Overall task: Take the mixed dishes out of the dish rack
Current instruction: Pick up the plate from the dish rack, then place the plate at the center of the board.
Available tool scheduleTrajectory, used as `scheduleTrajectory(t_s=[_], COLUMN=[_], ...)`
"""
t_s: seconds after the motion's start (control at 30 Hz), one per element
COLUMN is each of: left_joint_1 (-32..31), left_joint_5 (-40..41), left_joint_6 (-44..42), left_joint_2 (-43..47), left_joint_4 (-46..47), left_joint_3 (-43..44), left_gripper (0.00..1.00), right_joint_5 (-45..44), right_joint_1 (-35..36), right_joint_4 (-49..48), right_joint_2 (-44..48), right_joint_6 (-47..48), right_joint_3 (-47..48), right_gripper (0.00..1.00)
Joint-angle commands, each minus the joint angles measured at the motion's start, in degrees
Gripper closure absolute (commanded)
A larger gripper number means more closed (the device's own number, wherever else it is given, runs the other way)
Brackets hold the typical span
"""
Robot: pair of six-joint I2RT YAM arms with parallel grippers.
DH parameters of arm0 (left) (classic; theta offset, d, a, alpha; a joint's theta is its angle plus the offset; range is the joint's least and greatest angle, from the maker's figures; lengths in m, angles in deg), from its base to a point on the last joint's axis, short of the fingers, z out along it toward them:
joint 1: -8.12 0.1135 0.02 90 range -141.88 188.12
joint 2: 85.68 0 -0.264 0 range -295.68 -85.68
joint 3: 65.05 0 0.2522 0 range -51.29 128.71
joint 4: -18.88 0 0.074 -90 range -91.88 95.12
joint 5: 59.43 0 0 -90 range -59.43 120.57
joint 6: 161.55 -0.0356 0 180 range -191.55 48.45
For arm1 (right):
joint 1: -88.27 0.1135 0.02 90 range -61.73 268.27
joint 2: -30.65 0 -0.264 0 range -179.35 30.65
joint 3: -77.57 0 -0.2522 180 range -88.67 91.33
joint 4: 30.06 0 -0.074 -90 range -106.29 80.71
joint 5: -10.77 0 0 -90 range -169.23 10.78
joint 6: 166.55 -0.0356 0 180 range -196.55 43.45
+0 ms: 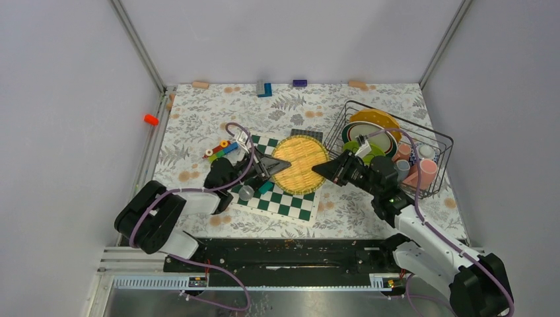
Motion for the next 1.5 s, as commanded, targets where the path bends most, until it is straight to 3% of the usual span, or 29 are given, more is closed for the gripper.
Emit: scheduleTrajectory(t_s=[0.0, 0.2, 0.23, 0.27, 0.37, 0.47, 0.57, 0.73, 0.9, 1.0, 1.17, 1.47], left_joint_1=[-0.2, -0.2, -0.1, -0.1, 1.0, 4.3, 7.5, 8.3, 8.3, 8.3, 8.3, 8.4], left_joint_5=[2.8, 7.3, 8.4, 9.4, 13.3, 18.2, 28.0, 54.9, 67.4, 71.4, 78.8, 80.9], left_joint_6=[-0.1, -3.0, -3.7, -4.3, -5.5, -6.0, -6.7, -0.1, 7.0, 9.5, 17.2, 20.6], left_joint_2=[3.9, 10.1, 11.5, 13.2, 20.6, 30.8, 45.3, 70.6, 86.5, 85.9, 75.4, 66.3], left_joint_4=[3.9, -3.3, -4.8, -6.5, -12.4, -24.7, -45.4, -90.5, -112.3, -119.2, -127.8, -115.6], left_joint_3=[-0.8, -4.0, -4.6, -5.4, -8.7, -11.2, -12.9, -10.9, -8.3, -6.5, -3.3, -7.0], left_gripper=[1.00, 1.00, 1.00, 1.00, 1.00, 1.00, 1.00, 1.00, 1.00, 1.00, 1.00, 1.00], right_joint_5=[0.3, 2.8, 3.1, 3.6, 4.0, -0.5, -6.7, -15.3, -18.8, -18.8, -17.5, -15.2], right_joint_1=[0.7, 0.7, 0.7, 0.7, 0.7, 0.7, 0.7, 0.7, 0.7, 0.7, 0.7, 0.7], right_joint_4=[-3.2, -7.8, -8.3, -8.5, -4.9, -1.3, 3.2, 6.5, 8.5, 9.4, 8.7, 5.1], right_joint_2=[1.0, 0.7, 0.7, 0.8, 1.8, 3.6, 6.5, 11.2, 10.9, 9.5, 8.5, 9.0], right_joint_6=[0.0, 1.2, 1.4, 1.9, 5.0, 7.3, 10.1, 13.8, 14.8, 14.7, 14.8, 14.6], right_joint_3=[1.7, 1.1, 1.1, 1.1, 2.2, 2.3, 2.0, 0.9, 1.2, 2.0, 2.4, 1.1], right_gripper=[0.89, 0.34, 0.13, 0.02, 0.00, 0.00, 0.00, 0.00, 0.00, 0.00, 0.00, 0.00])
